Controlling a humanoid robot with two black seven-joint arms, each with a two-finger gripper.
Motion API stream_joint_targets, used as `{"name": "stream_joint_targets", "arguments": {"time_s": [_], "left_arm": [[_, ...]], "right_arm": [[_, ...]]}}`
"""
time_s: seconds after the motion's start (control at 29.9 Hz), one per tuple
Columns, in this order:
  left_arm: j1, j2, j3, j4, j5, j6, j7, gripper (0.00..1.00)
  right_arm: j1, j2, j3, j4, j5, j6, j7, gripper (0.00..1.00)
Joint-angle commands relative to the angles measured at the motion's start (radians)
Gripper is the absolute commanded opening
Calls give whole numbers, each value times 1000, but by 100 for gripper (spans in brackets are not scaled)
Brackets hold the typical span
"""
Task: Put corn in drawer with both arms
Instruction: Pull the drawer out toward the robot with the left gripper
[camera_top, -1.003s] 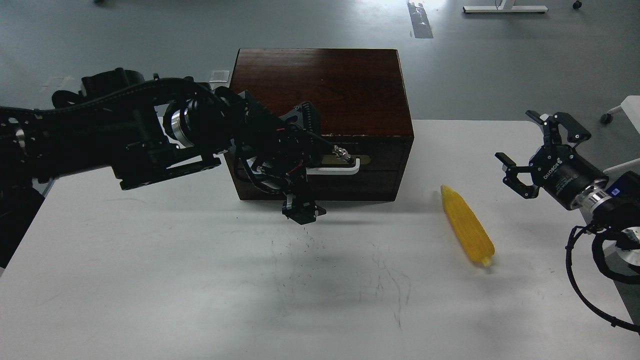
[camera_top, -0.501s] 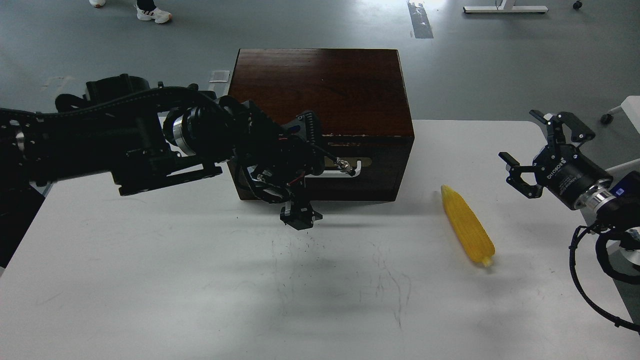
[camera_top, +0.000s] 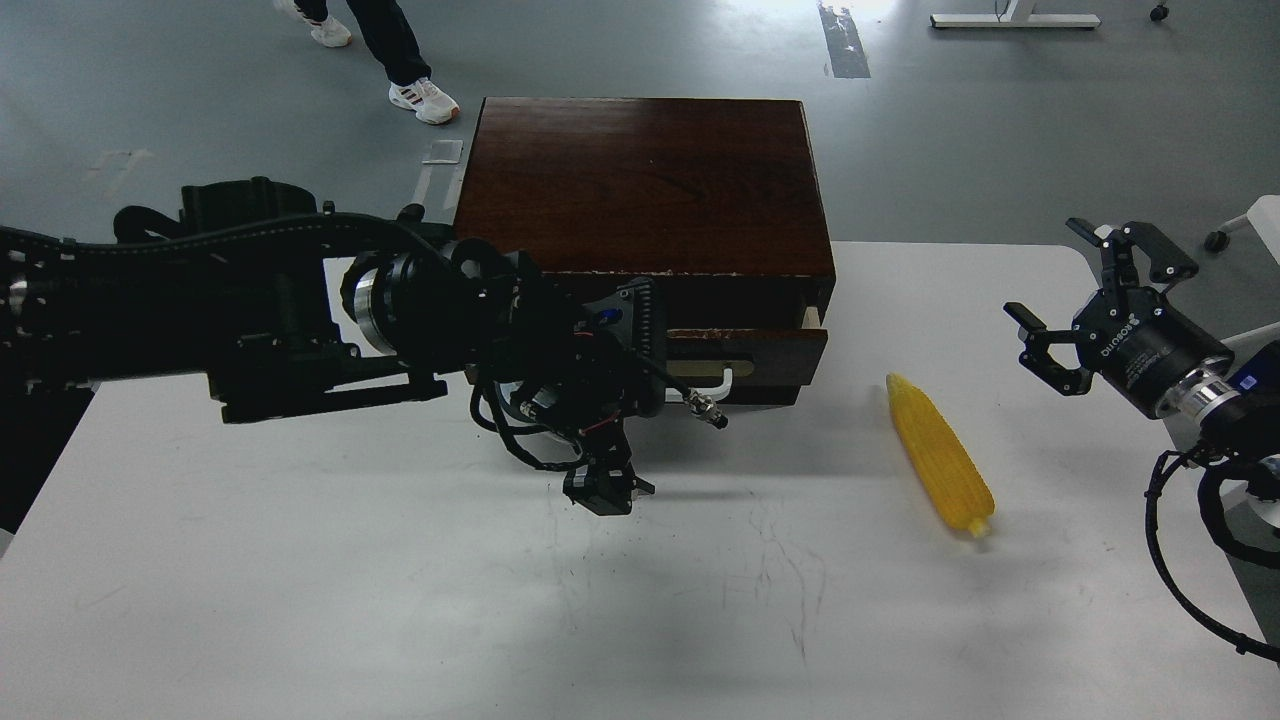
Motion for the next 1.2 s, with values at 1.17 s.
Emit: {"name": "stream_joint_targets", "arguments": {"time_s": [1.17], "left_arm": [[-80,82,-167,-112,-133,0,-2,99]], "right_arm": [[1,-3,0,5,0,3,0,100]]}}
